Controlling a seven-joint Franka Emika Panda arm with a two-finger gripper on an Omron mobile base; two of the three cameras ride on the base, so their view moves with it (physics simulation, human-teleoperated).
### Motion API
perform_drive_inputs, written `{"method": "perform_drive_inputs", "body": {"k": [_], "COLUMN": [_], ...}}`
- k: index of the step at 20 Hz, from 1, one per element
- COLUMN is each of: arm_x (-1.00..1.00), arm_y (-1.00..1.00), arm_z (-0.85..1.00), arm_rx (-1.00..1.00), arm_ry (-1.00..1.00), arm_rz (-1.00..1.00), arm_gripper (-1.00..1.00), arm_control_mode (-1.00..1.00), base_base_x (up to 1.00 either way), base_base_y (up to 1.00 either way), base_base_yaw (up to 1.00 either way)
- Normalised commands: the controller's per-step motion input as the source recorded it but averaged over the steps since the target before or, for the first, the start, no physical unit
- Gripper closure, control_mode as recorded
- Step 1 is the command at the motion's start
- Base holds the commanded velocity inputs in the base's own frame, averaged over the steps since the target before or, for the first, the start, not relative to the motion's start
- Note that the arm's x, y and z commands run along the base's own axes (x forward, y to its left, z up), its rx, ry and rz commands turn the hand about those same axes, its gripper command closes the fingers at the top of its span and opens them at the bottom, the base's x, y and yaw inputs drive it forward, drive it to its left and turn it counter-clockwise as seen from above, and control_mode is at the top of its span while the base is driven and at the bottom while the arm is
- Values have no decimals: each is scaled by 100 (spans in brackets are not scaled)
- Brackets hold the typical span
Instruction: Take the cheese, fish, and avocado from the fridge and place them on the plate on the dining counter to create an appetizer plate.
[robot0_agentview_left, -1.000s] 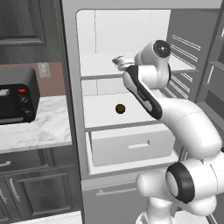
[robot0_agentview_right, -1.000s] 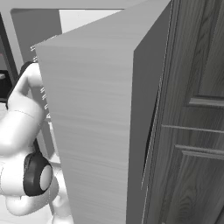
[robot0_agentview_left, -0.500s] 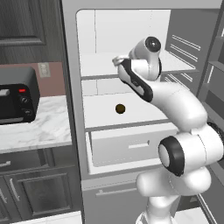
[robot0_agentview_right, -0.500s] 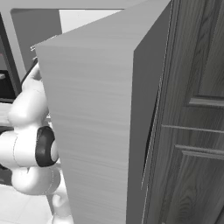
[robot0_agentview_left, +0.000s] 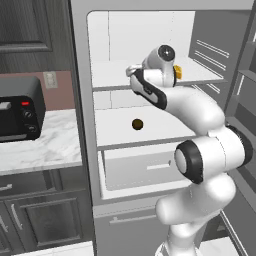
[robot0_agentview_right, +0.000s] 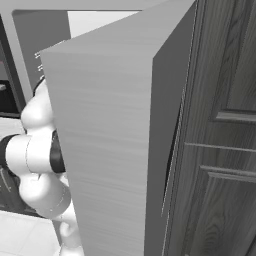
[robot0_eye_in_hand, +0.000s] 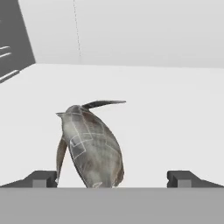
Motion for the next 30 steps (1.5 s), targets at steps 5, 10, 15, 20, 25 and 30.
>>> {"method": "perform_drive_inputs", "body": {"k": [5, 10, 15, 20, 25, 30], "arm_x": [44, 47, 7, 0, -25, -100], "arm_y": [3, 6, 10, 1, -8, -31], "arm_z": [-20, -13, -40, -8, -4, -22], "arm_rx": [0, 0, 0, 0, 0, 0], "arm_ry": [0, 1, 1, 5, 0, 3], "arm_rz": [0, 0, 0, 0, -1, -3], "arm_gripper": [-100, -100, 100, 100, 100, 100], "arm_control_mode": [-100, -100, -100, -100, -100, -100], "base_base_x": [0, 0, 0, 0, 0, 0], "base_base_y": [0, 0, 0, 0, 0, 0], "base_base_yaw": [0, 0, 0, 0, 0, 0]}}
